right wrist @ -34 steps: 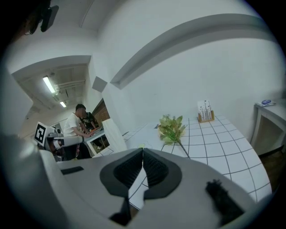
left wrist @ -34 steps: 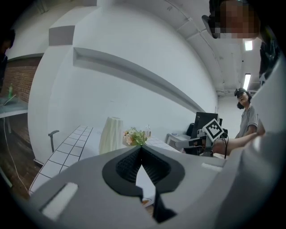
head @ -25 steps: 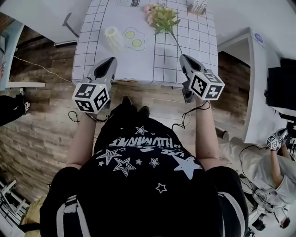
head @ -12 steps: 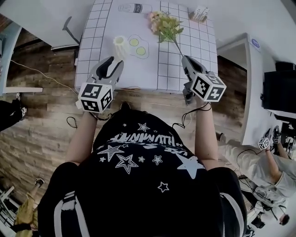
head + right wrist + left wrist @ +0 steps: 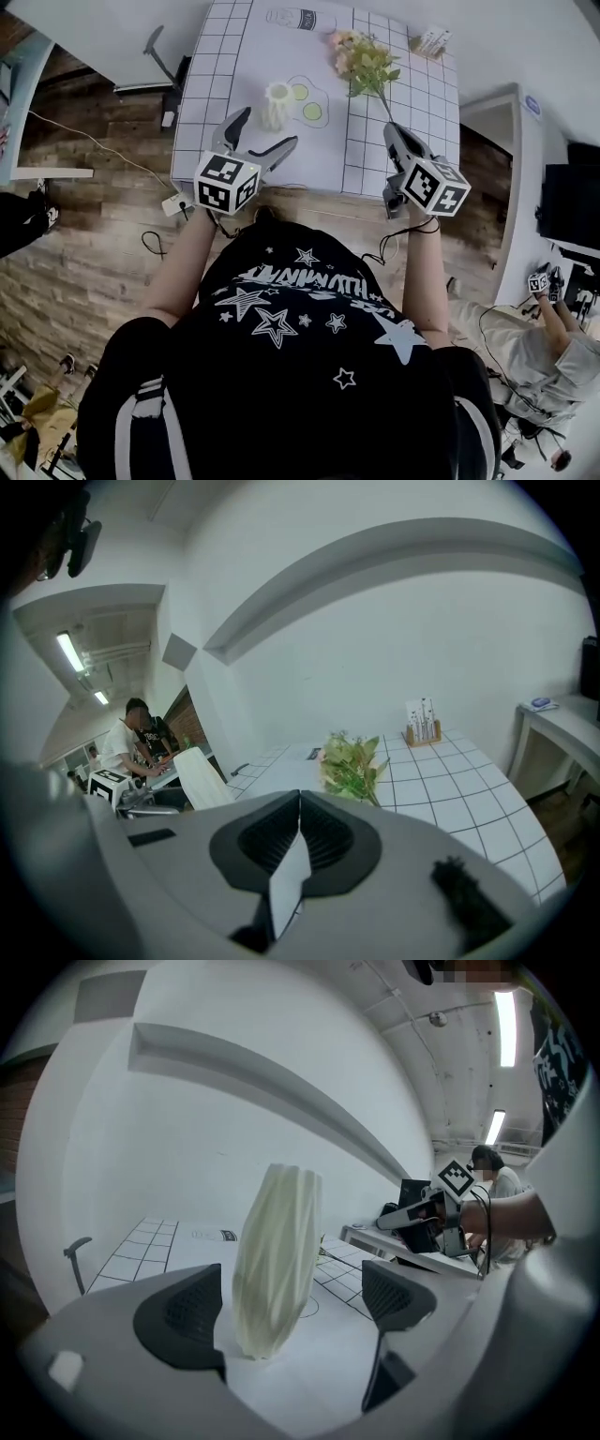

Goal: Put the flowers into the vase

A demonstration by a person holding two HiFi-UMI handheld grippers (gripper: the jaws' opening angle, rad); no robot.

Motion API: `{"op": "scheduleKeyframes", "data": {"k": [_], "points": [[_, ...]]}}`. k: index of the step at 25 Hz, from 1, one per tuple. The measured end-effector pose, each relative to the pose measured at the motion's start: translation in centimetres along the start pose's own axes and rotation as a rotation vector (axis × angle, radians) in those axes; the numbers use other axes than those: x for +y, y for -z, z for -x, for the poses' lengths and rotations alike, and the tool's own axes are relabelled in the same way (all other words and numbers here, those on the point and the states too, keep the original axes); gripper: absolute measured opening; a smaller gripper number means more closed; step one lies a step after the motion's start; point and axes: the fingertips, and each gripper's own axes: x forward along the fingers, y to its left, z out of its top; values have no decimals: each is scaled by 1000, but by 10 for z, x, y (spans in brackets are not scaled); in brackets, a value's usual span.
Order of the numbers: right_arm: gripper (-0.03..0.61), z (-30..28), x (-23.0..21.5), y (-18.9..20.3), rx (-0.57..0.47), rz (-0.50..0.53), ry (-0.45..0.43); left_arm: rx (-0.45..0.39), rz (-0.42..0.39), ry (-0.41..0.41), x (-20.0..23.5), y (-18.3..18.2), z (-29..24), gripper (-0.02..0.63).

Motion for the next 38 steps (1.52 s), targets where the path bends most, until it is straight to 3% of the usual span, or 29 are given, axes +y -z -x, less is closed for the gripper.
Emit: {"op": "scheduleKeyframes", "data": {"k": [5,13,18,25,28,38], "points": [[12,-6,1,5,8,-19,31,10,-102,55,8,0,-20,491],[12,-6,-11,17,34,-43,69,21,-132,90,9,3,-43,492],[12,-8,-29,4,24,-55,69,61,-150,87,8,5,-52,488],[12,-25,-46,-17,32,-23,15,81,-149,15,18,5,-53,391],[12,-34,-52,-24,33,-14,-8,81,-151,4,18,5,-54,390],[12,-48,-76,-34,188,180,-74,67,-144,-29,20,5,-53,385]]}}
